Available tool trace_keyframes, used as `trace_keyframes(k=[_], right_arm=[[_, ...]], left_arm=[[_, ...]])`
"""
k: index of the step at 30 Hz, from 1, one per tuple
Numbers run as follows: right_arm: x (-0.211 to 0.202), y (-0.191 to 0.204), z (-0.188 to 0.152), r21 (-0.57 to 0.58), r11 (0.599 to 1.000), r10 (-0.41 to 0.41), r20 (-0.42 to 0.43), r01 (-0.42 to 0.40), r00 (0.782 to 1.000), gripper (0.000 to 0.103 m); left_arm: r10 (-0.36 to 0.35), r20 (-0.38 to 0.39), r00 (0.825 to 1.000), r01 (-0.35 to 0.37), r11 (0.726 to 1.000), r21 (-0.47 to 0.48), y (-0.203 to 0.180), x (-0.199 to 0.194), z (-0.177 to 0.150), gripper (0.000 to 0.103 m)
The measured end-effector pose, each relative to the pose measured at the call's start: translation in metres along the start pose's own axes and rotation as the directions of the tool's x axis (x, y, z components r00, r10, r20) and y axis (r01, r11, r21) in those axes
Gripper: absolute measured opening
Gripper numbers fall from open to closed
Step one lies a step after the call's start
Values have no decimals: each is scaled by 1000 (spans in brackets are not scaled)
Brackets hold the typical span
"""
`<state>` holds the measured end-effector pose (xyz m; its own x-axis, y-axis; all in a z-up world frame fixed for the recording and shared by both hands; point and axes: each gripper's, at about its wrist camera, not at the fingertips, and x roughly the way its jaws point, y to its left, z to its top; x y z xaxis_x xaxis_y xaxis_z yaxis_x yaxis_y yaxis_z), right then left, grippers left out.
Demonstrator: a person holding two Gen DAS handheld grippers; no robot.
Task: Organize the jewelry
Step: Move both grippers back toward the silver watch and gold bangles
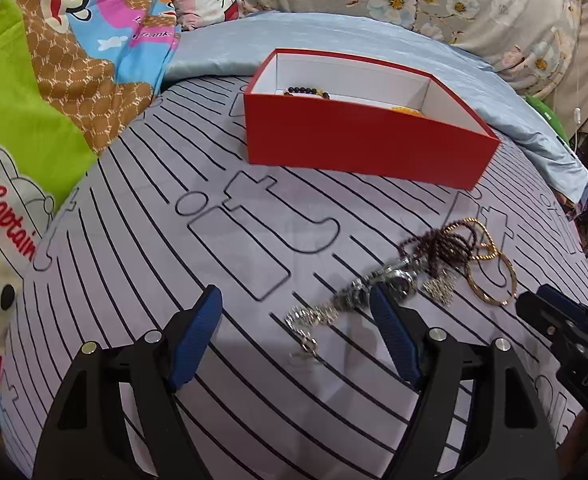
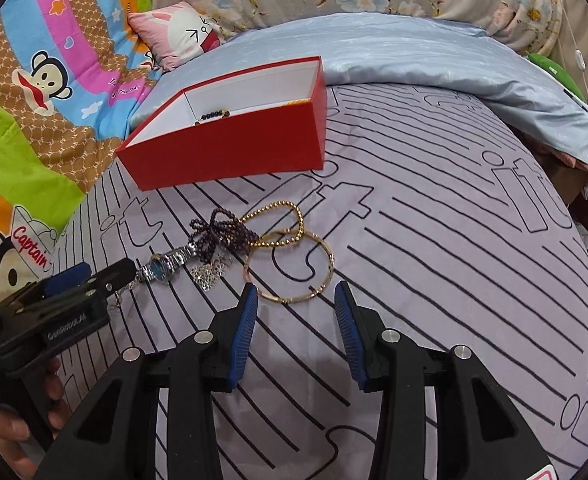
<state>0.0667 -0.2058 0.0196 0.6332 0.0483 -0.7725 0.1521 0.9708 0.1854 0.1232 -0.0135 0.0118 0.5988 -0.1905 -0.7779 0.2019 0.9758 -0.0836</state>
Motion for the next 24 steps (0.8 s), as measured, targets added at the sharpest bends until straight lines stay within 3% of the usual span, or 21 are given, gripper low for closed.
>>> trace_keyframes(k=[7, 16, 20, 24], right_arm=[[6, -3, -1, 16, 1000, 6, -8, -6, 1000, 40], [4, -8, 1, 40, 999, 16, -6, -16, 1000, 40], [4, -10, 3, 46, 999, 20, -4, -20, 1000, 40], [5, -12, 4, 49, 998, 25, -8, -25, 1000, 40]], left_arm=[[-32, 16, 999, 32, 999, 16, -6, -2, -5, 73], [-64, 23, 998, 60, 988, 144, -32, 10, 1, 72], [-95, -14, 995, 96, 983, 154, -35, 22, 7, 62], [-93, -15, 996, 94, 979, 181, -39, 24, 5, 61]])
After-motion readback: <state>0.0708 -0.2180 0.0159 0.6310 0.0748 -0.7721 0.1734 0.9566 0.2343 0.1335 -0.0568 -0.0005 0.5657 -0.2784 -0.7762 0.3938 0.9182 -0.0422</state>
